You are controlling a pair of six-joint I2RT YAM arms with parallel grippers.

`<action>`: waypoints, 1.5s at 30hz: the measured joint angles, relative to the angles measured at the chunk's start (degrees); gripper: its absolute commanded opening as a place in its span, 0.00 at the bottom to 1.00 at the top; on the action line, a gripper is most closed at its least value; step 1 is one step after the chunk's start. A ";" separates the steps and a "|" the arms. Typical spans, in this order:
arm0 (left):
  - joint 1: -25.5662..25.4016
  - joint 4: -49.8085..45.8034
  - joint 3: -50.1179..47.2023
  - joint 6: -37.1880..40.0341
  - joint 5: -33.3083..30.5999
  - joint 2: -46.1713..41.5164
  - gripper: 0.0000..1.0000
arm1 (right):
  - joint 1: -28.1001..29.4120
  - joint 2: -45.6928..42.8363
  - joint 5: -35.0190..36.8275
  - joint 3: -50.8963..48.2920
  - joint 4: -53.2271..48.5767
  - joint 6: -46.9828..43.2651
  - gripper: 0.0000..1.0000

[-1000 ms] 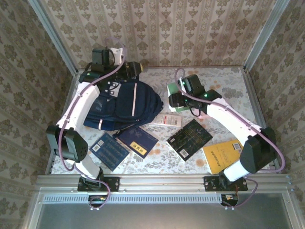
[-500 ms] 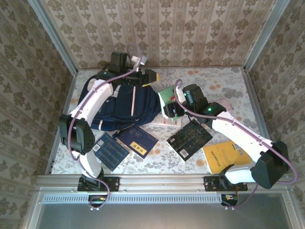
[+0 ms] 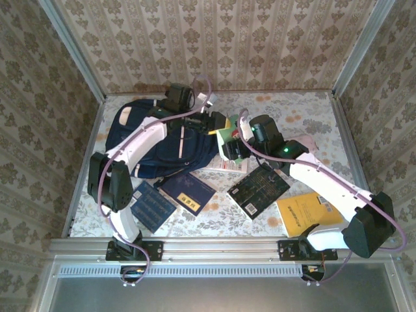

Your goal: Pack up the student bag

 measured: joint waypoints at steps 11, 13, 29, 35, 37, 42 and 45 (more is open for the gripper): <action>1.14 3.04 -1.46 -3.41 0.39 -0.09 0.01 | -0.17 0.74 1.16 0.00 1.81 1.81 1.00; 2.01 4.00 -1.95 -4.79 0.35 -0.44 0.00 | -0.81 0.35 0.94 -0.66 3.39 4.24 1.00; 7.85 25.44 -10.67 -24.68 -3.61 -9.84 0.00 | -9.55 1.03 -18.49 -19.54 44.85 60.13 1.00; 7.69 30.10 -11.47 -30.77 -4.79 -10.19 0.00 | -7.93 5.46 -18.86 -19.56 59.91 69.20 0.98; 7.50 31.10 -11.52 -31.98 -5.51 -10.80 0.00 | -7.63 8.00 -18.82 -19.67 65.83 71.89 0.94; 7.74 32.22 -12.11 -33.59 -7.61 -11.69 0.00 | -6.47 14.58 -18.49 -19.52 80.98 78.44 0.77; 7.89 32.59 -12.92 -34.29 -7.82 -11.72 0.00 | -6.03 15.80 -18.12 -19.52 85.07 80.48 0.62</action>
